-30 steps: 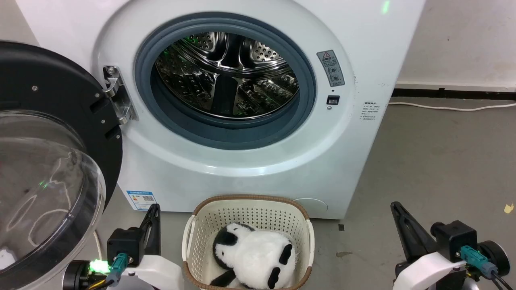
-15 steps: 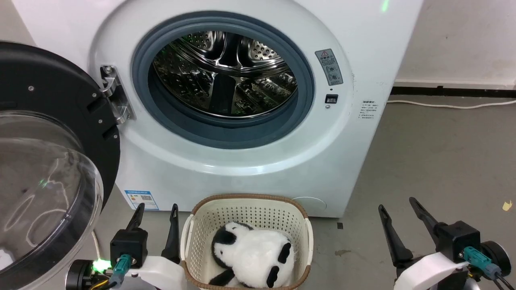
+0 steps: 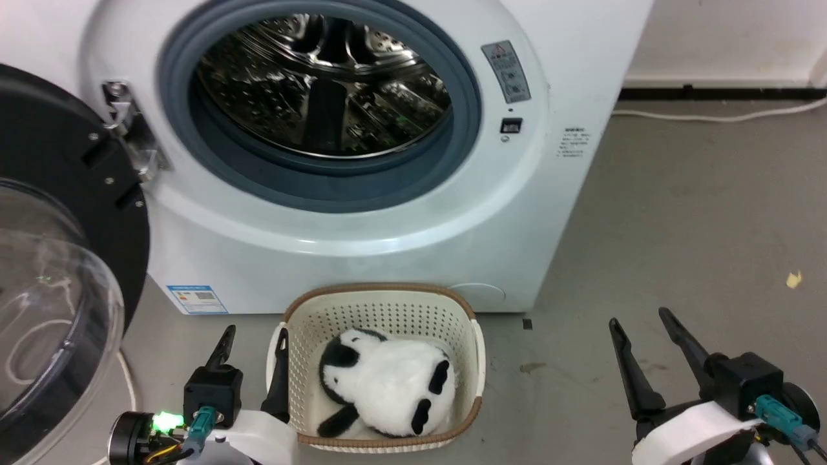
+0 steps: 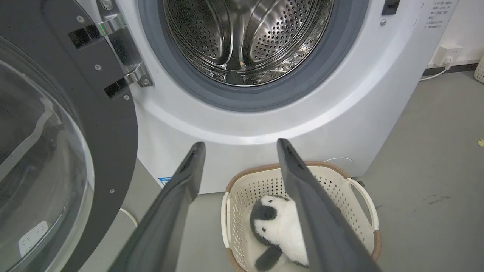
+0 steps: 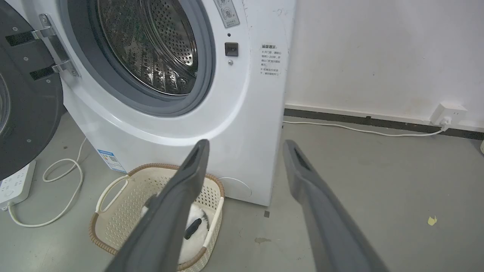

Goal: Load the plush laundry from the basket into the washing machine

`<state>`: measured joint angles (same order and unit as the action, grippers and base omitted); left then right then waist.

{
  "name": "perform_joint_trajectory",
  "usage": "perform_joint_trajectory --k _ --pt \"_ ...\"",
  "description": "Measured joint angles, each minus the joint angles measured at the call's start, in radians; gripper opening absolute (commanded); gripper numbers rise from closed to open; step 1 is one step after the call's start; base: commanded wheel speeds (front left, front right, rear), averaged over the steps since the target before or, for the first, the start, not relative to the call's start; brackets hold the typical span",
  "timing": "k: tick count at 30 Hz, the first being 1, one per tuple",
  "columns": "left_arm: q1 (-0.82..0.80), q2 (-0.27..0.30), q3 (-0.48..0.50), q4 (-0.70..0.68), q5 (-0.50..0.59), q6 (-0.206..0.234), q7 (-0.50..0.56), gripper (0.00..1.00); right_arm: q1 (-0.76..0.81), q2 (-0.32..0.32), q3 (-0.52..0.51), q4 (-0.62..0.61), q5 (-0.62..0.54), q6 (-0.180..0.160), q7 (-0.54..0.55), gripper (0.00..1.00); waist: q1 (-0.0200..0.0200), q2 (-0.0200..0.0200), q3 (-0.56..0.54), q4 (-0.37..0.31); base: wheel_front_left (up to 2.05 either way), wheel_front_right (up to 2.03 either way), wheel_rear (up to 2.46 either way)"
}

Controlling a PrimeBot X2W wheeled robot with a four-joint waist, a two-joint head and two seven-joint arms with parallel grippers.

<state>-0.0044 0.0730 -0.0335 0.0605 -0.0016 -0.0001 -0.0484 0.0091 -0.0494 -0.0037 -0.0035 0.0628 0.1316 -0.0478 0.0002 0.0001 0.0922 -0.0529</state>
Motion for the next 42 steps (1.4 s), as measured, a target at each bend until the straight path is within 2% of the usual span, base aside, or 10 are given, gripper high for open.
perform_joint_trajectory --k 16,29,42 --pt "-0.064 0.052 -0.038 0.082 0.008 -0.022 -0.033 1.0 -0.04 0.0 0.015 -0.015 0.048 0.0 -0.034 1.0 0.0 0.0 0.111 -0.07 0.0 0.0 0.0" --pt "-0.151 0.081 -0.08 0.247 0.006 -0.047 -0.04 1.0 -0.065 0.0 0.019 -0.025 0.081 0.0 -0.06 1.0 -0.0001 0.0 0.196 -0.107 0.0 0.0 0.0" --pt "-0.272 0.152 -0.168 0.407 -0.003 -0.069 -0.027 1.0 -0.106 0.0 0.037 -0.036 0.143 0.0 -0.088 1.0 -0.0001 0.0 0.31 -0.167 0.0 0.0 0.0"
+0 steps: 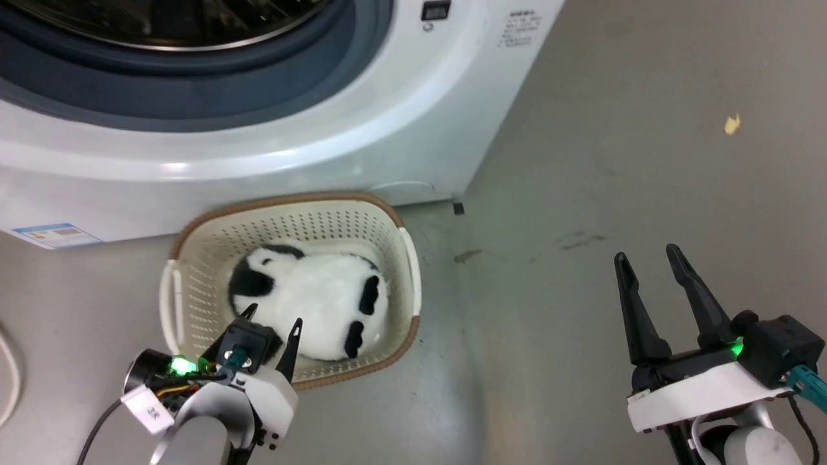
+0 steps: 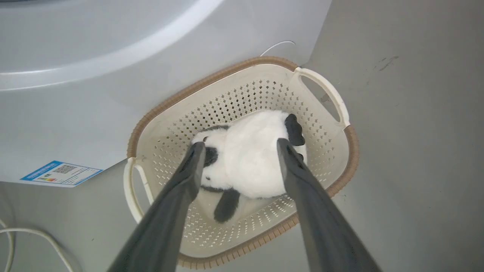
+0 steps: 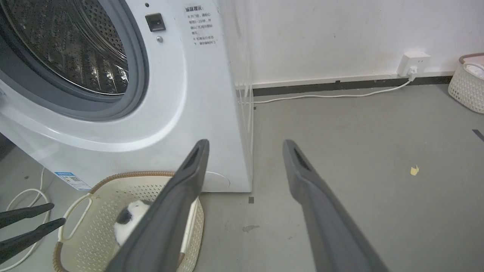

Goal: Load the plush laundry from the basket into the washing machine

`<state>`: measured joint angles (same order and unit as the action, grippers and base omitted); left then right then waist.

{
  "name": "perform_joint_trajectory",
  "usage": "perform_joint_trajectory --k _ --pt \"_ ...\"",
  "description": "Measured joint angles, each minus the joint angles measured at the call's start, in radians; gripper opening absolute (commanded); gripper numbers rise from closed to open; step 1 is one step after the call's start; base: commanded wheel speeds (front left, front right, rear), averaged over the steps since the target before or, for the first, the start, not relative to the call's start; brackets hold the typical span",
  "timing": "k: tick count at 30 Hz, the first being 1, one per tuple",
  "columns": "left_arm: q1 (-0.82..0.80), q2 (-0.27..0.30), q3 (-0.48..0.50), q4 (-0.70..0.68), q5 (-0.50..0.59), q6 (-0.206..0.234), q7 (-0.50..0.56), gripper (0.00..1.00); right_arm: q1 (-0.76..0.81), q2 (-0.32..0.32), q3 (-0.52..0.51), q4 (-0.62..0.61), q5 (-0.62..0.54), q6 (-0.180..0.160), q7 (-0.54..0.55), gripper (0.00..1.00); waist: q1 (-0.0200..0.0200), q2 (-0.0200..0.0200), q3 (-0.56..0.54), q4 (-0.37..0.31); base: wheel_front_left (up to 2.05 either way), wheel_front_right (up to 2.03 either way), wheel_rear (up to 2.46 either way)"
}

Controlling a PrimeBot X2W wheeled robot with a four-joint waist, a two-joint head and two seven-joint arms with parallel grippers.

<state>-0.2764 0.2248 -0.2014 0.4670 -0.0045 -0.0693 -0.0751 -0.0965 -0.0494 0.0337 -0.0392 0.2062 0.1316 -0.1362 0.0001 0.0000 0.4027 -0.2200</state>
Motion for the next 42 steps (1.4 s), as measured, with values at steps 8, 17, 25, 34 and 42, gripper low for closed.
perform_joint_trajectory --k 8,17,25,34,42 --pt "-0.077 0.074 -0.079 0.094 -0.075 -0.007 0.073 1.0 -0.019 0.0 0.019 -0.005 0.041 0.0 -0.017 1.0 0.0001 0.0 0.075 -0.048 0.0 0.0 0.0" --pt "-0.174 0.166 -0.152 0.159 -0.126 -0.019 0.12 1.0 -0.036 0.0 0.044 -0.012 0.09 0.0 -0.035 1.0 0.0 0.0 0.161 -0.104 0.0 0.0 0.0" --pt "-0.267 0.229 -0.218 0.19 -0.169 -0.023 0.172 1.0 -0.056 0.0 0.066 -0.021 0.138 0.0 -0.053 1.0 0.0 0.0 0.239 -0.155 0.0 0.0 0.0" --pt "-0.38 0.272 -0.25 0.261 -0.255 -0.037 0.282 1.0 -0.057 0.0 0.064 -0.04 0.18 0.0 -0.07 1.0 0.0 0.0 0.328 -0.19 0.0 0.0 0.0" --pt "-0.468 0.322 -0.335 0.295 -0.264 -0.04 0.314 1.0 -0.058 0.0 0.066 -0.052 0.22 0.0 -0.09 1.0 -0.0001 0.0 0.409 -0.217 0.0 0.0 0.0"
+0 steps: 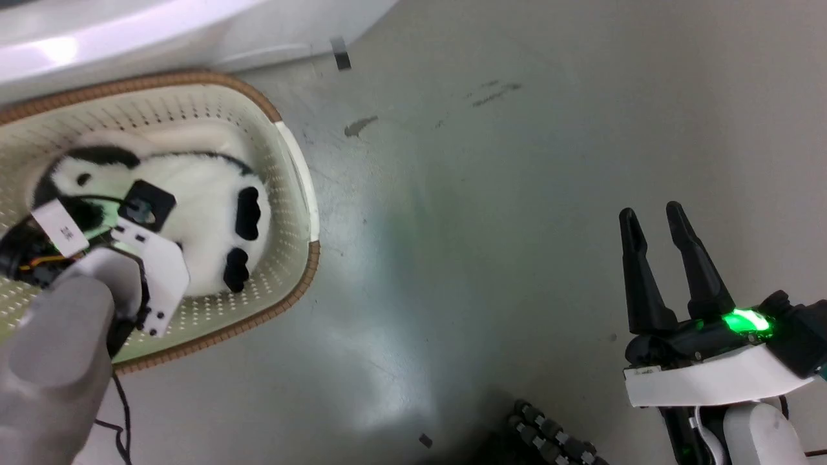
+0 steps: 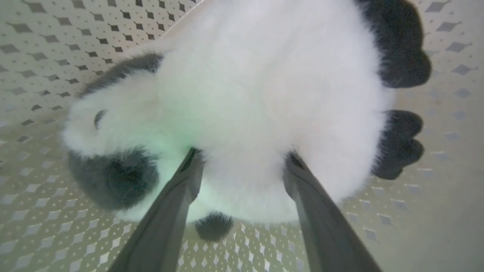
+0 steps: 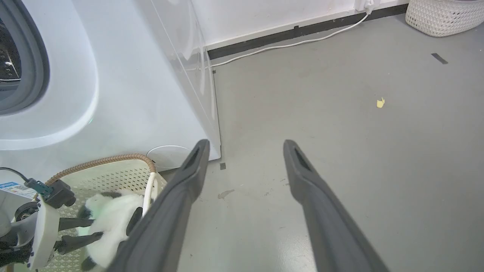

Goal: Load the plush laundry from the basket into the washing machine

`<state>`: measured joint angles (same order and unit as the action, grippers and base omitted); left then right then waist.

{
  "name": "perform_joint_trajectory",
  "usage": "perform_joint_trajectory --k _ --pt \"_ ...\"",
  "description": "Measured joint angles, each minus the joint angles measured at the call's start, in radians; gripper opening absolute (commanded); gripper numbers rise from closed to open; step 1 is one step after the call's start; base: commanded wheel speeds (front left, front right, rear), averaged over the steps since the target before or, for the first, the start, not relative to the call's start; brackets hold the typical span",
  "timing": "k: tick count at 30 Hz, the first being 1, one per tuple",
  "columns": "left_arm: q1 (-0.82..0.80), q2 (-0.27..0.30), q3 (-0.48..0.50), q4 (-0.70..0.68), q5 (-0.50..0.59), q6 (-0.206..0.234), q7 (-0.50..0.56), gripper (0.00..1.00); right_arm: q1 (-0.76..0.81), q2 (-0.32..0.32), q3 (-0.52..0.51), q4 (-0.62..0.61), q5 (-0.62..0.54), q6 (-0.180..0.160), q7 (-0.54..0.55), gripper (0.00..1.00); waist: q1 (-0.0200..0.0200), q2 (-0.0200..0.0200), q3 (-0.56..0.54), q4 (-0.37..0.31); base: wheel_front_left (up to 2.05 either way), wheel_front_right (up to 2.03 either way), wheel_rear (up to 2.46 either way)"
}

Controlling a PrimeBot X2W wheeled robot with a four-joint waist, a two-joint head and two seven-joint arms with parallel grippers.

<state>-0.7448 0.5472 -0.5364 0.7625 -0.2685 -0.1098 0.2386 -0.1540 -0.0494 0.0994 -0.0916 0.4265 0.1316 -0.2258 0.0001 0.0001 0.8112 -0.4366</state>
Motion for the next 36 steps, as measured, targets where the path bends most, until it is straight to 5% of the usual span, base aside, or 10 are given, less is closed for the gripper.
perform_joint_trajectory --k 11,12,23,36 --pt "-0.117 0.043 -0.085 0.072 -0.044 -0.016 0.001 1.0 -0.004 0.0 0.003 -0.009 0.049 0.0 -0.022 1.0 -0.0001 0.0 0.107 -0.036 0.0 0.0 0.0" --pt "-0.124 0.046 -0.093 0.08 -0.048 -0.017 0.001 0.0 -0.005 0.0 0.005 -0.009 0.051 0.0 -0.023 1.0 0.0 0.0 0.114 -0.041 0.0 0.0 0.0" --pt "-0.082 0.062 -0.078 0.166 -0.136 0.012 -0.095 0.0 -0.035 0.0 0.019 0.016 0.033 0.0 -0.032 1.0 0.0 0.0 0.045 -0.085 0.0 0.0 0.0" --pt "0.005 -0.114 -0.091 0.256 -0.188 0.01 -0.301 0.0 0.001 0.0 -0.103 0.037 -0.113 0.0 -0.032 1.0 -0.0001 0.0 -0.2 0.023 0.0 0.0 0.0"
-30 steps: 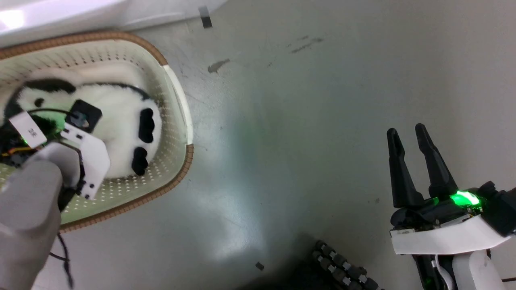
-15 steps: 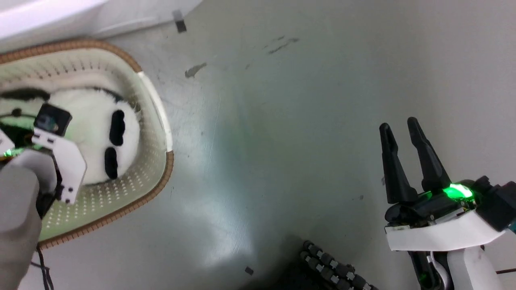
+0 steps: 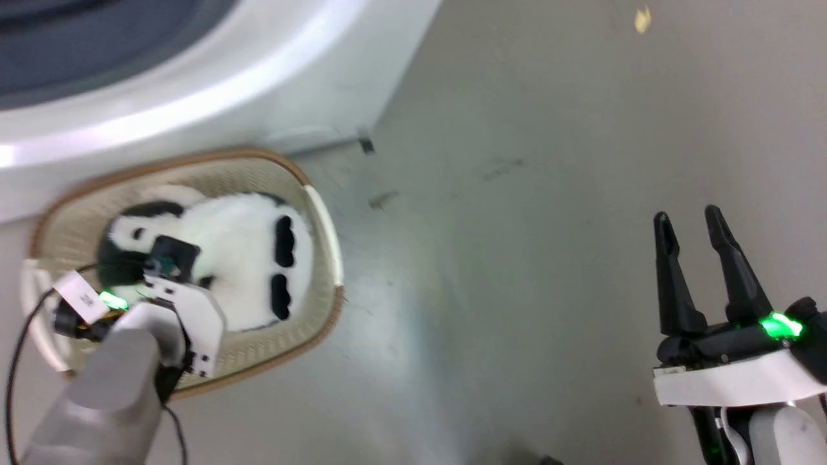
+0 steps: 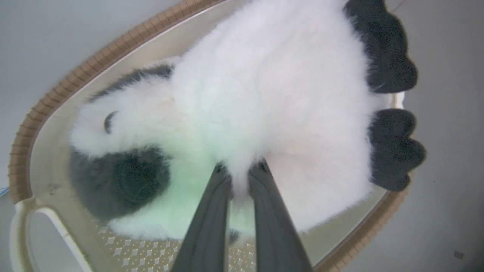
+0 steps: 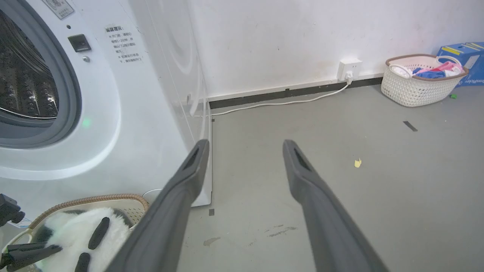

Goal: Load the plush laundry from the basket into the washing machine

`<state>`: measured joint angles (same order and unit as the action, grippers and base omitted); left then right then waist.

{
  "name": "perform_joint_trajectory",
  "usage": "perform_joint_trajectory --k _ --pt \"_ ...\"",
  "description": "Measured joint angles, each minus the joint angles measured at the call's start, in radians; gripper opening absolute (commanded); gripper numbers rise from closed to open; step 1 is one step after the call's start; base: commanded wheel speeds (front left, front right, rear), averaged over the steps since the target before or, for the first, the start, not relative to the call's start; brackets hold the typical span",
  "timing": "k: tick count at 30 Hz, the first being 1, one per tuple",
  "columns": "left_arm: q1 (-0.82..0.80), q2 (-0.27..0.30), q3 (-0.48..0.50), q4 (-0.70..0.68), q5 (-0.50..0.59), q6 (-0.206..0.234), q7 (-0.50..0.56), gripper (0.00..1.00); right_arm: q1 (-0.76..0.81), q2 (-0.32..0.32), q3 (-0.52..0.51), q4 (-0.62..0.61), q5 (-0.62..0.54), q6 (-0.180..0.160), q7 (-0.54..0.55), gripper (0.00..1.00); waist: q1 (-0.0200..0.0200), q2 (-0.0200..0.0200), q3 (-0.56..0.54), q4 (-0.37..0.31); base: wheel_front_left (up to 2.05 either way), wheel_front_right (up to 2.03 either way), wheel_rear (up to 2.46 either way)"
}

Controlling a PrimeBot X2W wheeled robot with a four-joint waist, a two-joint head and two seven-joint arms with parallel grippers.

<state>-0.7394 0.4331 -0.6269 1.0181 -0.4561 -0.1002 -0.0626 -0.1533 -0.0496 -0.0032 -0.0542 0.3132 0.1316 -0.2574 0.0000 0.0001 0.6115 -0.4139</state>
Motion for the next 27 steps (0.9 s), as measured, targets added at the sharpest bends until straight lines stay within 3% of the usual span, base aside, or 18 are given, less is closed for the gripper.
perform_joint_trajectory --k 8,14,21,27 --pt "0.055 -0.081 -0.005 0.027 -0.022 -0.008 -0.152 0.0 0.042 0.0 -0.045 0.007 -0.054 0.0 0.0 1.0 -0.0001 0.0 -0.163 0.09 0.0 0.0 0.0" --pt "0.131 -0.114 0.016 -0.033 -0.026 0.007 -0.186 0.0 0.069 0.0 -0.069 0.009 -0.075 0.0 0.0 1.0 -0.0002 0.0 -0.273 0.152 0.0 0.0 0.0" --pt "0.259 -0.107 0.127 -0.362 0.023 0.078 -0.188 0.0 0.109 0.0 -0.086 0.01 -0.085 0.0 0.0 1.0 -0.0002 0.0 -0.369 0.217 0.0 0.0 0.0" --pt "0.333 -0.087 0.248 -0.624 0.091 0.119 -0.192 0.0 0.11 0.0 -0.077 0.007 -0.085 0.0 0.0 1.0 -0.0002 0.0 -0.387 0.24 0.0 0.0 0.0"
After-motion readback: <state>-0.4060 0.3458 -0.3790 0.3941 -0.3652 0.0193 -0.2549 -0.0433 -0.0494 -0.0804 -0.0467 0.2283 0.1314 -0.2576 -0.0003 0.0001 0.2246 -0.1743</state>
